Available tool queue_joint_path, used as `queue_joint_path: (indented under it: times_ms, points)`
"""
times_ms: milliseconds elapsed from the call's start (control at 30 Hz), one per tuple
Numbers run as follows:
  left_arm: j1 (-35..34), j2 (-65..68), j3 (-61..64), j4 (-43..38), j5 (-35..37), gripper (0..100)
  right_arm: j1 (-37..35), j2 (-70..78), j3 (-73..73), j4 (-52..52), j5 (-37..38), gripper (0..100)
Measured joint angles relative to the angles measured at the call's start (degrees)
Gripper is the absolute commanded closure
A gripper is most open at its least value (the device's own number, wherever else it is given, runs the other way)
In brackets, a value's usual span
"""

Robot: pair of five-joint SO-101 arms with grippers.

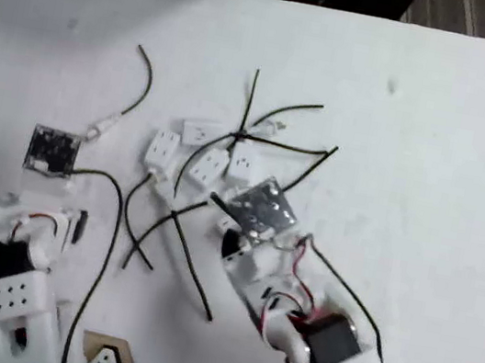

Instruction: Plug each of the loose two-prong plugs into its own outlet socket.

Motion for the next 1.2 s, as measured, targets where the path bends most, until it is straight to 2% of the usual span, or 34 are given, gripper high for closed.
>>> queue_joint_path:
  times_ms: [133, 433, 600, 867, 1200]
  points:
    - [-1.0, -4.4, 3.7, -0.8, -0.1, 74, -3.2, 7.5, 0.0, -5.5, 2.7, 98.1]
    - [-1.2, -10.9, 7.0, -1.0, -0.1, 74, -3.5, 21.2, 0.0, -14.4, 7.5, 98.1]
    - [-1.3, -12.7, 7.1, -0.1, -0.1, 74, -3.3, 22.8, -1.2, -16.0, 10.1, 98.1]
    - [-1.3, -16.0, 8.4, 1.2, -0.1, 74, 1.3, 23.4, -3.8, -16.1, 10.3, 98.2]
    - [-1.3, -20.4, 9.7, 3.2, -0.1, 74, 2.8, 37.8, -9.2, -19.3, 10.4, 98.2]
